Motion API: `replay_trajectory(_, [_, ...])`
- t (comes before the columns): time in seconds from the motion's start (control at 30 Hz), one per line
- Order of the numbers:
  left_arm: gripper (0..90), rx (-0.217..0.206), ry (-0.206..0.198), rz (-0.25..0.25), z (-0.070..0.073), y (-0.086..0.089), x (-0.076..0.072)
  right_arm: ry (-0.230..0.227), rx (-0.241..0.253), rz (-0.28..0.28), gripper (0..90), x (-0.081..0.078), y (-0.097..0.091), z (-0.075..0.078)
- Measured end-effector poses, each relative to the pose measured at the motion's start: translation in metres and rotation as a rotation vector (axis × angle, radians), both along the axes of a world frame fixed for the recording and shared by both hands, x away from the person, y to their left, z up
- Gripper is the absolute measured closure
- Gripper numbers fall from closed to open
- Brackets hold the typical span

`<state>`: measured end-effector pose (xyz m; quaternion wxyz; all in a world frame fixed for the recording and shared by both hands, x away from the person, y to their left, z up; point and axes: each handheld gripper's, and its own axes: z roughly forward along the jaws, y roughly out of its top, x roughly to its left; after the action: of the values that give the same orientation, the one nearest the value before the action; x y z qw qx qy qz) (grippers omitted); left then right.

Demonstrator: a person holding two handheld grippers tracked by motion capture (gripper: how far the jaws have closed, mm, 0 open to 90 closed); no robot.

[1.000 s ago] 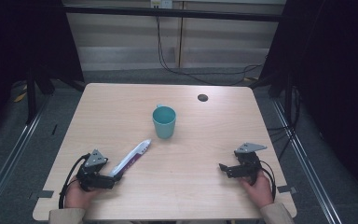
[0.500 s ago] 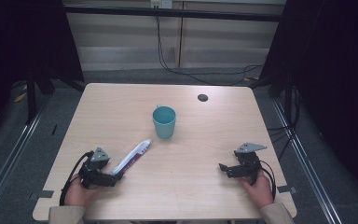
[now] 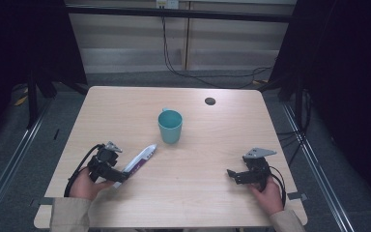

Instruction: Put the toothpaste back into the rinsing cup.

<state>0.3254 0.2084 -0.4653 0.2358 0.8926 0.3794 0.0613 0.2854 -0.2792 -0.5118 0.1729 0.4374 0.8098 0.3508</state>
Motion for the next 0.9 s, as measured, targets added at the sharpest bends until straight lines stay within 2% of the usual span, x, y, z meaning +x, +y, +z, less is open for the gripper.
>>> replay_trajectory(0.03, [26.0,0.001,0.017,0.002,0.001,-0.002,0.004,0.0,0.0,0.0,11.3,0.0,0.0,0.0])
replay_trajectory(0.2, [26.3,0.017,0.034,-0.003,0.003,-0.01,0.011,0.0,0.0,0.0,11.3,0.0,0.0,0.0])
replay_trajectory(0.27, [26.8,0.03,0.044,-0.007,0.003,-0.014,0.014,0.0,0.0,0.001,11.4,0.0,0.0,0.0])
replay_trajectory(0.3, [27.4,0.052,0.051,-0.008,0.003,-0.018,0.017,0.0,0.0,0.001,11.3,0.0,0.0,0.0])
replay_trajectory(0.47, [30.4,0.083,0.084,-0.022,0.001,-0.025,0.023,0.0,0.0,0.001,11.3,0.0,0.0,0.0])
replay_trajectory(0.83, [34.0,0.149,0.119,-0.046,0.0,-0.042,0.033,0.001,-0.002,0.001,11.4,0.0,0.0,0.0])
replay_trajectory(0.9, [34.1,0.144,0.123,-0.038,0.0,-0.045,0.034,0.001,-0.002,0.001,11.3,0.0,0.0,0.0])
